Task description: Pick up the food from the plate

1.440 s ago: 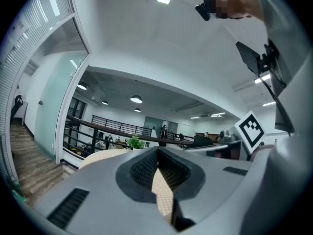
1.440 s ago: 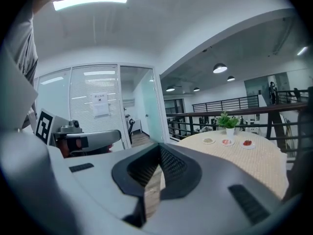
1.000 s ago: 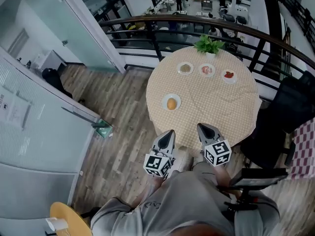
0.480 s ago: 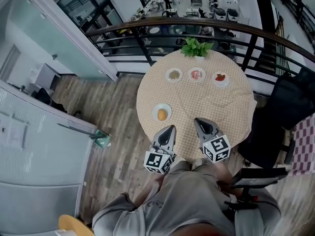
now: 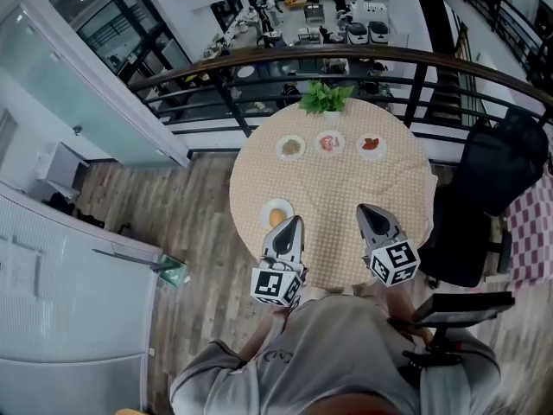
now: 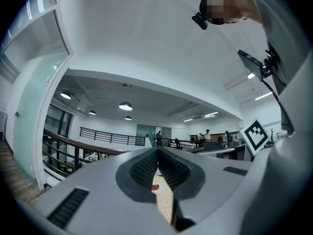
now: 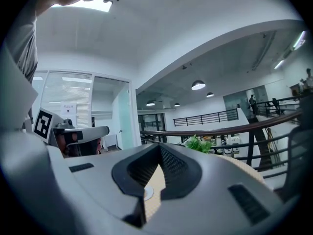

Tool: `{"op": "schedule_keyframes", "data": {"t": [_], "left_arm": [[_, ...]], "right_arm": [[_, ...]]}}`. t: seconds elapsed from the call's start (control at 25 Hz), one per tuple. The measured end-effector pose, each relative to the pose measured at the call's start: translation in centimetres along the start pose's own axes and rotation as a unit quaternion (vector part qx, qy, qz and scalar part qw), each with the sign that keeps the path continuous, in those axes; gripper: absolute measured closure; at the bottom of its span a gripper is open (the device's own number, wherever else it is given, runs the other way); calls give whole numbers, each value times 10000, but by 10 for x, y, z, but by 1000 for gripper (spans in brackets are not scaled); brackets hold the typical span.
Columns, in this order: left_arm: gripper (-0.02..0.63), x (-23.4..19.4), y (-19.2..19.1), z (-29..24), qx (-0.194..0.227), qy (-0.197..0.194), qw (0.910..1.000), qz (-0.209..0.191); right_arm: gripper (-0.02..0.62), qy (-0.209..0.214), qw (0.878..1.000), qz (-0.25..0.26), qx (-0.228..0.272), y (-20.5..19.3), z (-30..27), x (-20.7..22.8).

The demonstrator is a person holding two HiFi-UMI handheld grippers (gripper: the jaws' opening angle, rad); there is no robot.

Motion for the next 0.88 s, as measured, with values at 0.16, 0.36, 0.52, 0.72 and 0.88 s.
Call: {"op": "schedule_keyframes", "data": {"t": [0.16, 0.36, 0.52, 0.72, 0.88], "left_arm": [[604, -9, -5, 1, -21, -102, 9999, 114], [395, -11, -21, 1, -275, -45, 9996, 109], [101, -20, -27, 2, -576, 171, 9981, -109], [101, -32, -29, 5, -631, 311, 9974, -155], [103, -41, -35, 8, -772, 471, 9958, -123]], "right_arm": [[589, -106, 9997, -111, -169, -6, 0, 2], [589, -150, 9996, -127, -226, -12, -1, 1], [589, -36, 9995, -144, -280, -14, -5, -6], [589, 36, 9992, -166, -373, -20, -6, -12], [591, -7, 9987, -206, -472, -27, -2, -10]]}}
Point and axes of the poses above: the fingertips, and each gripper's own axes: z backward along the fingers, x to its right, y out of its top, the point moved 6 cm from there along z, backward along the fingers, and after that the axes turned 4 degrees about -z, right-handed, at the moved point
